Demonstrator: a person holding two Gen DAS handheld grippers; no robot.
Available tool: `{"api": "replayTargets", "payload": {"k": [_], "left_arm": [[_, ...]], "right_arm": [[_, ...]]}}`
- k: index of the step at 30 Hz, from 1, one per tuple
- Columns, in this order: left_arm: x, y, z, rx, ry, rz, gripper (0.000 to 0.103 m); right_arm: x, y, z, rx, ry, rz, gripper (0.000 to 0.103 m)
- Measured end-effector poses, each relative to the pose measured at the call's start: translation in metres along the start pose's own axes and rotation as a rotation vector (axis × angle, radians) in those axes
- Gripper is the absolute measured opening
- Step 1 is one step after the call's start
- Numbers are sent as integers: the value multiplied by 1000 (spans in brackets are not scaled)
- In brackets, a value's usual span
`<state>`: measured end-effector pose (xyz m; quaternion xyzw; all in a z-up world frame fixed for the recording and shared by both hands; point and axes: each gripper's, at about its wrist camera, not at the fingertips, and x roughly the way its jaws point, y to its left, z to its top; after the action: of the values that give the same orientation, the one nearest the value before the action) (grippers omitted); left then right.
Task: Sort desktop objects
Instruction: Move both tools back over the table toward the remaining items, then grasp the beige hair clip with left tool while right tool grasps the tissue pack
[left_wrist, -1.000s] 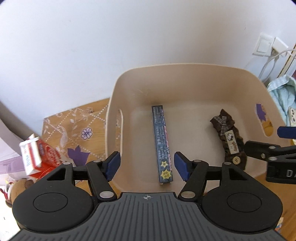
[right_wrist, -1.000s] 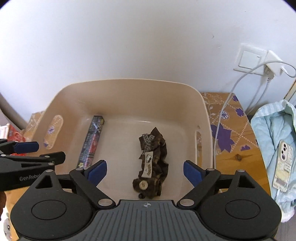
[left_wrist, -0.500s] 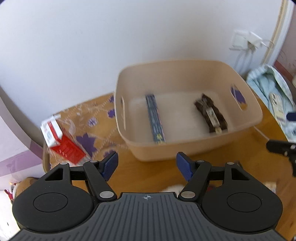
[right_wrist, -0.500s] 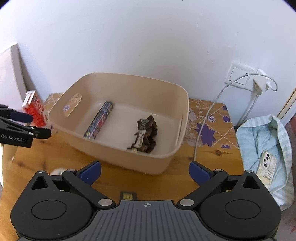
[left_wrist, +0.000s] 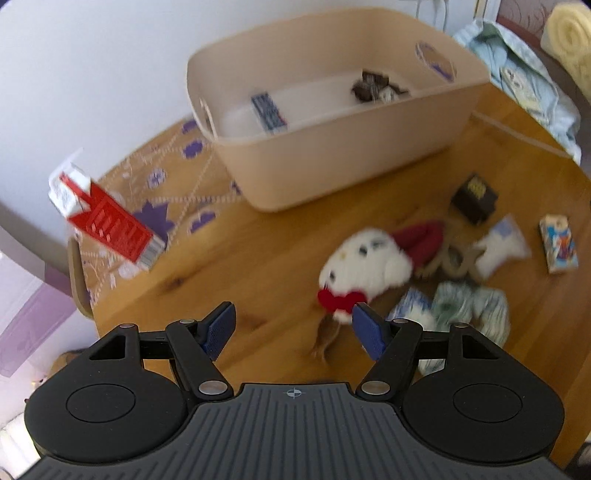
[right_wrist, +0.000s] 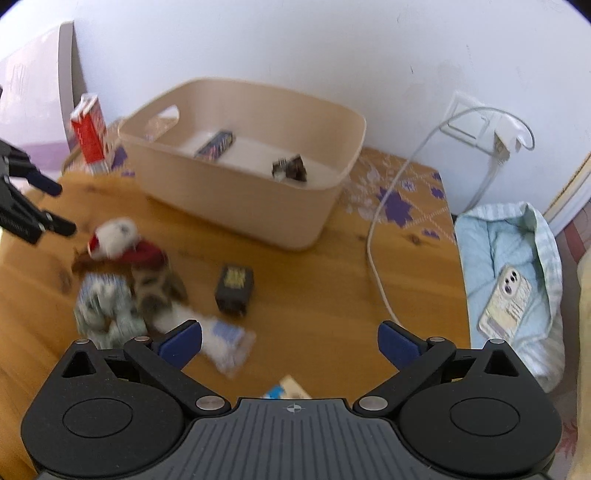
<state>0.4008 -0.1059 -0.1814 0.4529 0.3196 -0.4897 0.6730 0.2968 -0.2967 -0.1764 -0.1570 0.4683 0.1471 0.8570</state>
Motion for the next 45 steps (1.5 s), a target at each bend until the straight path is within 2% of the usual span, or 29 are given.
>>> {"api": "replayTargets", "payload": {"k": [5, 12, 16, 25, 28, 31, 33, 35, 37, 40, 42, 44, 45], "left_arm": [[15, 0, -17, 75, 21, -7, 71], [35, -6, -24, 144, 33, -15, 71], [47, -5, -23, 149, 45, -14, 71], [63, -7, -21, 157, 49, -43, 72], [65, -4, -18, 128, 47, -58, 72], [66, -3, -16, 105, 47, -79, 70], [65, -3, -16, 91, 43, -108, 61], [64, -1, -17, 59, 47, -140, 54], [64, 0, -18, 43, 46, -143, 51], [62, -1, -19, 47, 46, -145, 42], [61, -1, -20, 50, 45, -148, 28], [61, 0, -20, 51, 46, -151, 19], [60, 0, -21, 49, 46, -153, 18]], "right_arm": [[11, 2, -28, -11, 45, -33, 103], [30, 2, -49, 199, 90, -47, 103], [43, 3, -54, 317, 122, -70, 97], [68, -5, -66, 486, 198, -129, 89], [73, -5, -67, 497, 218, -141, 85], [76, -3, -68, 499, 228, -150, 76], [77, -4, -68, 514, 227, -142, 71], [76, -3, -69, 517, 218, -142, 70], [77, -4, -67, 511, 206, -132, 66], [76, -2, -65, 493, 192, -123, 54], [76, 1, -63, 483, 189, -117, 43], [76, 3, -62, 478, 187, -120, 42], [76, 4, -63, 480, 185, -113, 42]]}}
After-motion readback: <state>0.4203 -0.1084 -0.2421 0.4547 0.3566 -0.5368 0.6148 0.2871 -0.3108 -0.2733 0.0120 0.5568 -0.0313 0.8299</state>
